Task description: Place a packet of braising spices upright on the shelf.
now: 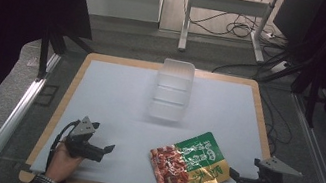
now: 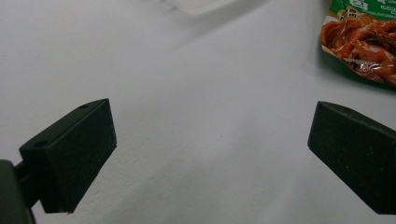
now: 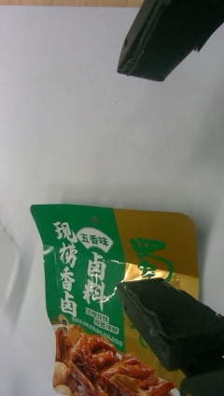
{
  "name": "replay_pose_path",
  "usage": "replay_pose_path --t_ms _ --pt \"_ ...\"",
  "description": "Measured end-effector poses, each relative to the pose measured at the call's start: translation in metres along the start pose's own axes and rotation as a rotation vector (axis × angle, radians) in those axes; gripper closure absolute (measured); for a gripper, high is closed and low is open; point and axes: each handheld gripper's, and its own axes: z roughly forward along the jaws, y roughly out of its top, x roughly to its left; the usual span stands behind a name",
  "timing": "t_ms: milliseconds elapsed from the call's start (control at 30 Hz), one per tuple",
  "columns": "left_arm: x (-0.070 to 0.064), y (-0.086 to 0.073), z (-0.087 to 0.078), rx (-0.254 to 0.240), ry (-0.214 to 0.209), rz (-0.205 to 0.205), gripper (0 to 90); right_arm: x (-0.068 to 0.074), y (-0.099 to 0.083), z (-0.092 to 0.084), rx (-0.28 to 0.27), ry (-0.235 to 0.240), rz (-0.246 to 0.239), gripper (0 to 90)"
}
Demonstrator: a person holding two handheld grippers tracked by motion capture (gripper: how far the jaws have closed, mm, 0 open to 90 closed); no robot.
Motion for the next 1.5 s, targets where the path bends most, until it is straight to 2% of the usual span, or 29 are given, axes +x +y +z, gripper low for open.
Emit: replay_pose_path --t_ms 233,433,667,833,1000,1067,1100,1233,1400,1467,1500 --pt "0.0 0.0 0.0 -0.002 0.004 0.006 1.0 0.003 0.004 0.006 -0.001 0.014 -0.03 0.0" --pt "-0.001 0.0 0.0 -0.004 0.005 0.008 1.0 0.007 0.008 0.012 -0.003 0.008 -0.056 0.0" --pt "-0.001 0.0 0.0 -0.003 0.003 0.012 1.0 0.014 0.013 0.029 0.017 0.044 -0.085 0.0" --pt "-0.001 0.0 0.0 -0.003 0.002 0.012 1.0 0.016 0.014 0.037 0.029 0.07 -0.085 0.0" --pt "-0.001 0.001 0.001 -0.002 0.001 0.014 1.0 0.017 0.015 0.044 0.042 0.097 -0.064 1.2" --pt "-0.002 0.001 0.001 -0.001 0.0 0.015 1.0 0.018 0.015 0.048 0.055 0.104 -0.072 1.7" --pt "-0.002 0.001 0.001 0.0 0.0 0.016 1.0 0.02 0.015 0.052 0.075 0.122 -0.079 1.7" --pt "-0.002 0.001 0.001 0.0 -0.001 0.017 1.0 0.025 0.016 0.058 0.083 0.132 -0.093 1.8" --pt "-0.002 0.001 0.001 0.001 -0.003 0.019 1.0 0.027 0.016 0.065 0.118 0.14 -0.084 2.7" --pt "-0.002 0.001 0.001 0.003 -0.002 0.02 1.0 0.028 0.016 0.067 0.143 0.128 -0.083 5.4" --pt "-0.003 0.001 0.002 0.004 -0.003 0.022 1.0 0.029 0.016 0.068 0.163 0.124 -0.069 11.6"
